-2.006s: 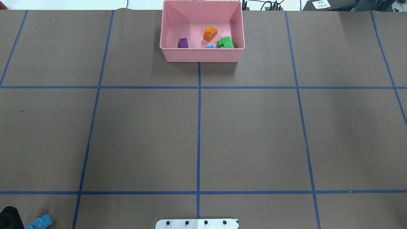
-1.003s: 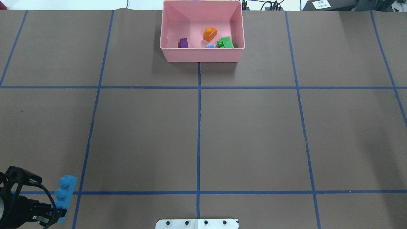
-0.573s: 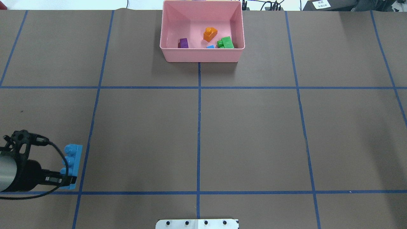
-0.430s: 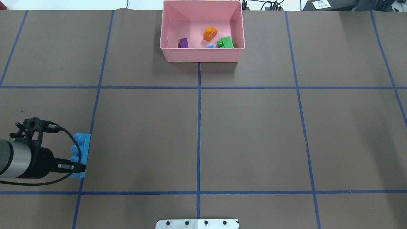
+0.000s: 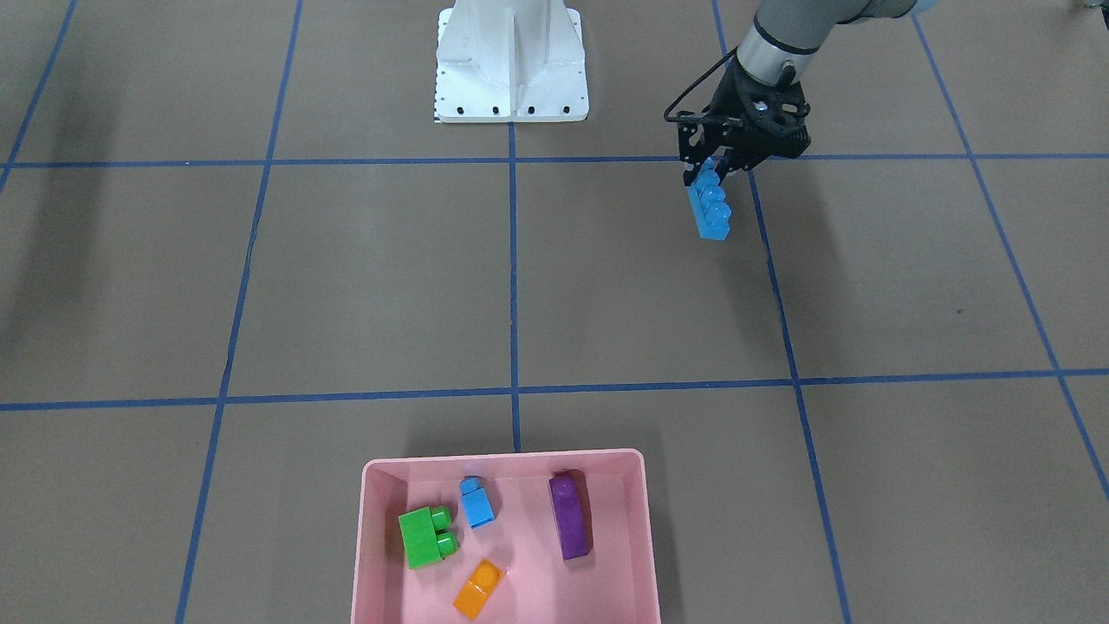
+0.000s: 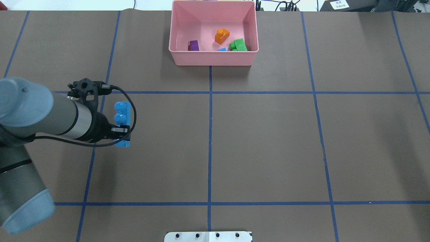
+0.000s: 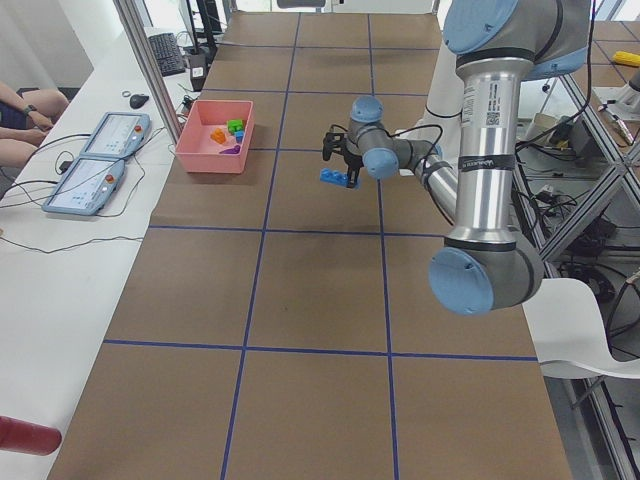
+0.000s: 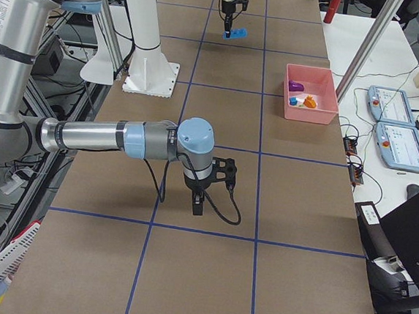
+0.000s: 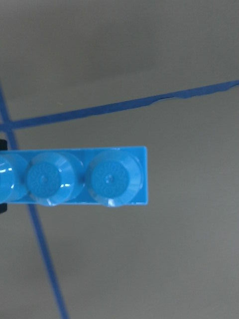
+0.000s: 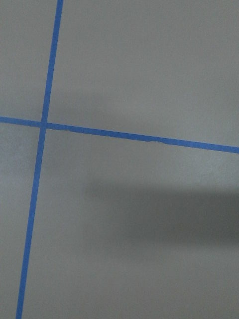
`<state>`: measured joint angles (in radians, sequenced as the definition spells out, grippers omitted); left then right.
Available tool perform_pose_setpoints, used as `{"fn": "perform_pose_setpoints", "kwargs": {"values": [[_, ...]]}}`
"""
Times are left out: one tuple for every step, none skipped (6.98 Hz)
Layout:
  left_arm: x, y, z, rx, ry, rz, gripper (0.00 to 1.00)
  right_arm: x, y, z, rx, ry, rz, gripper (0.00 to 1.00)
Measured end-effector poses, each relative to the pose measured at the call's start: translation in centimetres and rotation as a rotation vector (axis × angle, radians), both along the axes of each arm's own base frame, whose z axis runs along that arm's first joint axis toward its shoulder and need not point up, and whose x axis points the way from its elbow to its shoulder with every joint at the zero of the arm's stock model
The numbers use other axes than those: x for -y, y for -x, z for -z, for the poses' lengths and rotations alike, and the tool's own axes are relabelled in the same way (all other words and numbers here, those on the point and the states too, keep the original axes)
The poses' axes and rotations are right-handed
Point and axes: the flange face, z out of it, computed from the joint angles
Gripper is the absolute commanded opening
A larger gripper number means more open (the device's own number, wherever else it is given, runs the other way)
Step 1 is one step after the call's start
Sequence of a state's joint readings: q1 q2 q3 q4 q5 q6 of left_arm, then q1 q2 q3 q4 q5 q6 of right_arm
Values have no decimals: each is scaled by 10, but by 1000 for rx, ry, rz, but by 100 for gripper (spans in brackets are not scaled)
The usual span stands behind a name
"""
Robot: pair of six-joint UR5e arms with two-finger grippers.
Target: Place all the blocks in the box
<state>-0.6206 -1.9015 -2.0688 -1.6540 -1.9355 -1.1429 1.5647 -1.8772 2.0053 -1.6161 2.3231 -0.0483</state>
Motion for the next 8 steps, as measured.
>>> {"fn": "perform_pose_setpoints", "kwargs": {"values": [[37,-21,25,6,9,26,0,1,0,0,2,-1,-1,100],[78,-43,47,13,26,48,0,1,0,1,4,-2,-1,100],[124,-65,73,21,53,65,0,1,0,1,5,-3,-1,100],[169,-80,101,27,84,80,0,1,0,1,5,-4,-1,100],[210,-88,129,31,111,98,0,1,0,2,5,-6,-1,100],[246,-91,157,35,128,122,0,1,0,3,6,-7,-1,100],[278,-94,181,47,152,147,0,1,0,3,6,-8,-1,100],[303,-104,195,66,186,167,0,1,0,4,6,-9,-1,100]]}}
